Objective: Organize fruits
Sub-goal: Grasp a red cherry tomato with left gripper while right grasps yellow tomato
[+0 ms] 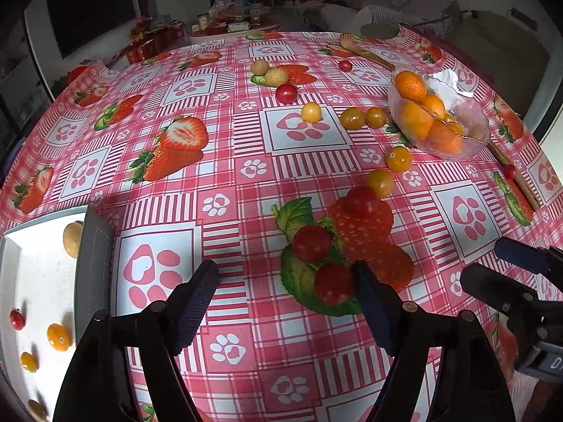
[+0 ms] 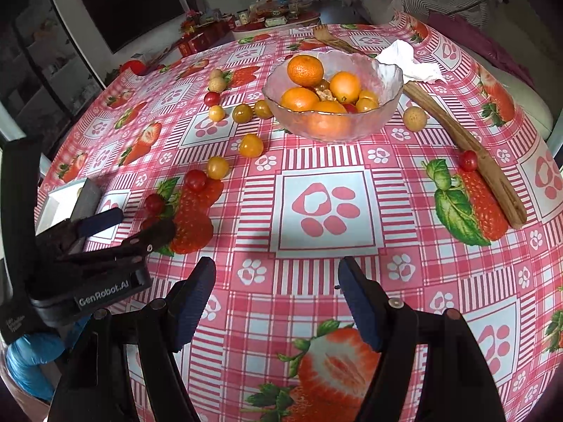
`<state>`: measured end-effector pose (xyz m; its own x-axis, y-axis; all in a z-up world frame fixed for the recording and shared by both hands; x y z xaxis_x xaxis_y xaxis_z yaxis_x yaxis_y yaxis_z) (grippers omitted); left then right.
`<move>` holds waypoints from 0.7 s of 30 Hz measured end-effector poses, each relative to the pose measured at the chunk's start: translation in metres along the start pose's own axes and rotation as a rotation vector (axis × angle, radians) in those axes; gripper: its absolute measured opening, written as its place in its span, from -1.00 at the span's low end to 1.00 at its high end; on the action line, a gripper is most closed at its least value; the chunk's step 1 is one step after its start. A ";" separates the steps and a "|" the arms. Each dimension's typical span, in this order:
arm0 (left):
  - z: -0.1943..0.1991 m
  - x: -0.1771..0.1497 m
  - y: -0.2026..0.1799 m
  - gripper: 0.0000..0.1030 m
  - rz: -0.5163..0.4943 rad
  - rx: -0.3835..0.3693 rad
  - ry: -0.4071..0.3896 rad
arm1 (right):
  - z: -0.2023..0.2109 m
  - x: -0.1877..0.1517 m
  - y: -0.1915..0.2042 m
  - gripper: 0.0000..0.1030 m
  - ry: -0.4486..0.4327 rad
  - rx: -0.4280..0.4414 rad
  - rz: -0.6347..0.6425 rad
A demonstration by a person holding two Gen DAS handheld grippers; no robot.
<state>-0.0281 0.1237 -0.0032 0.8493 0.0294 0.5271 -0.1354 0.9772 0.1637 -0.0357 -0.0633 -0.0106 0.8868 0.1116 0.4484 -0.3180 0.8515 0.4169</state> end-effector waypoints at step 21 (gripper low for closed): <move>0.005 0.001 -0.006 -0.40 0.024 -0.002 -0.042 | -0.059 0.067 0.019 0.23 -0.078 -0.013 0.000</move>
<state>-0.0293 0.1172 0.0007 0.8238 0.0443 0.5652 -0.1549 0.9766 0.1492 0.0374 -0.0099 -0.0194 0.8579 0.0719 0.5088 -0.3132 0.8581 0.4069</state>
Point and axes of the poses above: each gripper's, at about its wrist camera, not at the fingertips, and z roughly against the way its jaws point, y to its left, x to its top, the point moved 3 cm from there along -z, roughly the way its jaws point, and after that the axes turned 11 degrees about x, right-handed, at the moved point
